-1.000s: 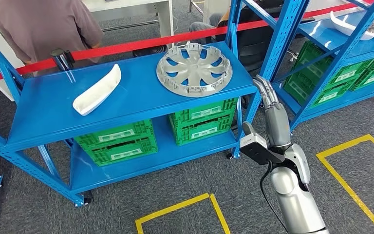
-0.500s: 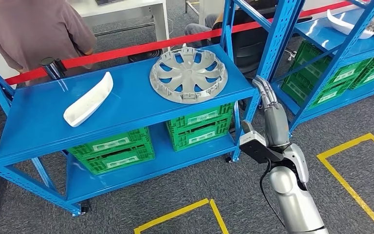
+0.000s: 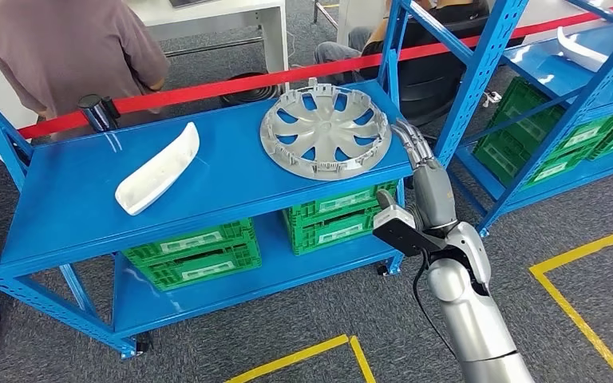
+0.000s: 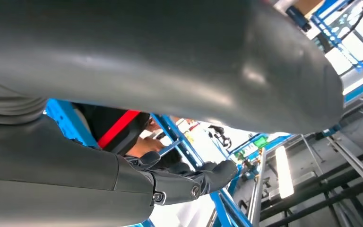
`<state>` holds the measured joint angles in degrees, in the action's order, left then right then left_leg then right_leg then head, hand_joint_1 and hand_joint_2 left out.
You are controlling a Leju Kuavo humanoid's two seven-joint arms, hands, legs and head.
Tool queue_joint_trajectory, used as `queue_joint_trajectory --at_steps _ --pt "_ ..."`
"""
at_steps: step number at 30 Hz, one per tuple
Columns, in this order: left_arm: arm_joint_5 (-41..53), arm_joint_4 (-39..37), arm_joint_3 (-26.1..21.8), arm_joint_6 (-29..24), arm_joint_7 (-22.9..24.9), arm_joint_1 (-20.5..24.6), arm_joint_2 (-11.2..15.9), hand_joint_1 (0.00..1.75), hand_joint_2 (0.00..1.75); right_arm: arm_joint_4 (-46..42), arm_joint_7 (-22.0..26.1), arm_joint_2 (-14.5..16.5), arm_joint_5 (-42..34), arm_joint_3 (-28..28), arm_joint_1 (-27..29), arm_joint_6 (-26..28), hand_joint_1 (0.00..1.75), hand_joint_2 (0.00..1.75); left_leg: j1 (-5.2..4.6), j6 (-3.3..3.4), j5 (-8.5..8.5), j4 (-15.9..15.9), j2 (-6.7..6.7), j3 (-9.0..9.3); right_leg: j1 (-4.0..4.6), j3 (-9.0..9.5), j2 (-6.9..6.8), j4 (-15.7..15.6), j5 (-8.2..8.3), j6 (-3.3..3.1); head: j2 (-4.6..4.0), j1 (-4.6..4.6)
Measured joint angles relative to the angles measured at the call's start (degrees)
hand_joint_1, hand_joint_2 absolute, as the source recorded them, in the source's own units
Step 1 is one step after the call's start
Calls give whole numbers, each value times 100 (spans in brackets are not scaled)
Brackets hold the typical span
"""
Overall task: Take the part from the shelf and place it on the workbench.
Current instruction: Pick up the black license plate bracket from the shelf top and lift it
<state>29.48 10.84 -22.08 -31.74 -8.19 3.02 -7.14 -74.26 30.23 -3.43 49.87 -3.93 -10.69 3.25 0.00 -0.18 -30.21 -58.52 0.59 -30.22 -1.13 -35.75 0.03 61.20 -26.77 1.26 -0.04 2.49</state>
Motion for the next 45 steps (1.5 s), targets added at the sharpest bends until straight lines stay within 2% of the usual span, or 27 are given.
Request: queue_joint_trajectory --at_steps 3,5,6,8,9,10,11,12,13,15,17,20,22,24,25,26,28,30,34,36,37,39,40,41,42,44,45 --pt "26 -1 0 56 17 4 17 0 0 134 20 31 -45 -87 -113 34 0 0 -13 -100 -54 37 2 31 13 68 17 -111 -66 -120 0 -3" --pt "58 -2 0 72 62 8 15 0 0 193 43 64 -75 -146 -217 36 0 0 -3 -168 -147 -126 -13 -15 -5 119 22 -136 -94 -202 0 -15" --pt "66 -2 0 76 79 9 9 0 0 234 67 86 -92 -181 -279 26 0 0 5 -198 -259 -382 -20 -140 -16 154 18 -147 -113 -239 0 -22" --pt "56 -2 0 80 79 0 -6 0 0 362 125 128 -138 -270 -400 -8 0 0 20 -239 -537 -1173 -28 -603 -13 215 15 -149 -170 -287 0 -33" --pt "35 -2 -1 79 67 -11 -9 0 0 456 156 148 -161 -325 -461 -22 0 0 25 -250 -602 -1515 -28 -838 -9 250 18 -149 -202 -297 0 -32" --pt "9 -3 -4 77 52 -21 -10 0 0 571 185 166 -189 -387 -531 -31 0 0 25 -251 -551 -1678 -28 -997 -6 293 24 -149 -237 -300 0 -33" --pt "-20 -3 -15 74 40 -26 -9 0 0 687 210 185 -217 -448 -611 -32 0 0 24 -243 -374 -1605 -28 -1044 -5 347 33 -149 -275 -296 0 -34" --pt "-43 -3 -29 71 32 -29 -9 0 0 795 233 204 -241 -504 -702 -30 0 0 22 -224 -99 -1310 -28 -983 -4 410 41 -149 -316 -288 0 -33" --pt "-58 -2 -46 70 27 -29 -8 0 0 893 245 227 -261 -557 -795 -25 0 0 18 -196 195 -889 -28 -857 -4 474 47 -152 -361 -273 0 -34" --pt "-70 -2 -79 68 21 -23 -8 0 0 1045 253 263 -280 -631 -953 -15 0 0 -9 -138 494 -240 -30 -606 10 548 49 -161 -439 -218 0 -40" --pt "-72 -2 -104 67 16 -16 -10 0 0 1169 253 286 -281 -682 -1050 -12 0 0 -39 -88 461 -83 -28 -521 18 565 45 -194 -480 -151 0 -47" --pt "-72 0 -134 62 13 -23 -21 0 0 1278 264 310 -286 -726 -1153 1 0 0 -4 4 440 13 -21 -444 20 585 29 -156 -543 -56 0 -37" --pt "-72 1 -140 57 7 -20 -25 0 0 1342 281 315 -292 -745 -1208 13 0 0 21 65 415 67 -25 -365 16 322 23 341 -742 -15 0 -19" --pt "-92 1 -144 55 -24 -13 -27 0 0 1424 292 317 -292 -766 -1228 10 0 0 19 97 352 69 -24 -310 15 -177 22 1086 -959 12 0 -7" --pt "-118 1 -151 56 -63 -16 -34 0 0 1464 291 317 -291 -782 -1232 -4 0 0 18 97 313 63 -21 -277 13 -376 21 1302 -946 19 0 -6" --pt "-153 1 -166 61 -124 -19 -47 0 0 1501 284 317 -284 -806 -1243 -29 0 0 18 89 269 53 -18 -236 12 -477 20 1311 -813 21 0 -5" --pt "-228 3 -215 82 -307 -14 -84 0 0 1562 224 317 -252 -869 -1284 -93 0 0 22 61 167 23 -14 -130 10 -359 12 736 -288 9 0 -3" --pt "-261 7 -263 108 -490 27 -130 0 0 1612 144 317 -223 -936 -1317 -131 0 0 5 8 68 -8 -6 -54 30 -119 0 115 24 -33 0 -7" --pt "-184 15 -285 111 -580 123 -190 0 0 1662 101 296 -257 -1013 -1309 -148 0 0 -1 -115 -9 18 -1 -12 51 15 20 -128 -17 -159 0 0" --pt "-140 21 -285 80 -550 144 -202 0 0 1666 107 284 -306 -1034 -1303 -137 0 0 7 -179 -130 -196 -20 -91 25 89 27 -167 -44 -235 0 -22" --pt "-128 25 -285 52 -529 146 -200 0 0 1666 108 284 -323 -1047 -1290 -132 0 0 16 -207 -247 -484 -28 -241 14 131 25 -181 -64 -268 0 -37" --pt "-122 25 -286 -2 -482 127 -184 0 0 1668 106 284 -344 -1072 -1239 -130 0 0 32 -249 -494 -1265 -31 -711 14 186 24 -184 -113 -302 0 -55" --pt "-133 23 -291 -24 -454 106 -167 0 0 1672 103 284 -354 -1084 -1207 -130 0 0 38 -260 -525 -1543 -31 -916 14 216 29 -184 -141 -306 0 -56" --pt "-149 22 -301 -38 -429 79 -148 0 0 1678 101 284 -365 -1090 -1180 -130 0 0 40 -262 -428 -1609 -31 -1026 14 255 37 -184 -174 -302 0 -56" --pt "-165 21 -312 -46 -410 54 -127 0 0 1684 99 284 -375 -1094 -1165 -128 0 0 42 -256 -218 -1444 -32 -1020 13 305 46 -183 -209 -295 0 -57" --pt "-183 19 -333 -53 -395 17 -94 0 0 1693 100 284 -384 -1101 -1158 -126 0 0 41 -221 303 -707 -29 -780 15 408 56 -185 -287 -261 0 -55" --pt "-184 18 -344 -55 -392 10 -85 0 0 1695 99 284 -384 -1104 -1162 -125 0 0 32 -198 446 -369 -27 -646 24 434 57 -181 -319 -237 0 -58"
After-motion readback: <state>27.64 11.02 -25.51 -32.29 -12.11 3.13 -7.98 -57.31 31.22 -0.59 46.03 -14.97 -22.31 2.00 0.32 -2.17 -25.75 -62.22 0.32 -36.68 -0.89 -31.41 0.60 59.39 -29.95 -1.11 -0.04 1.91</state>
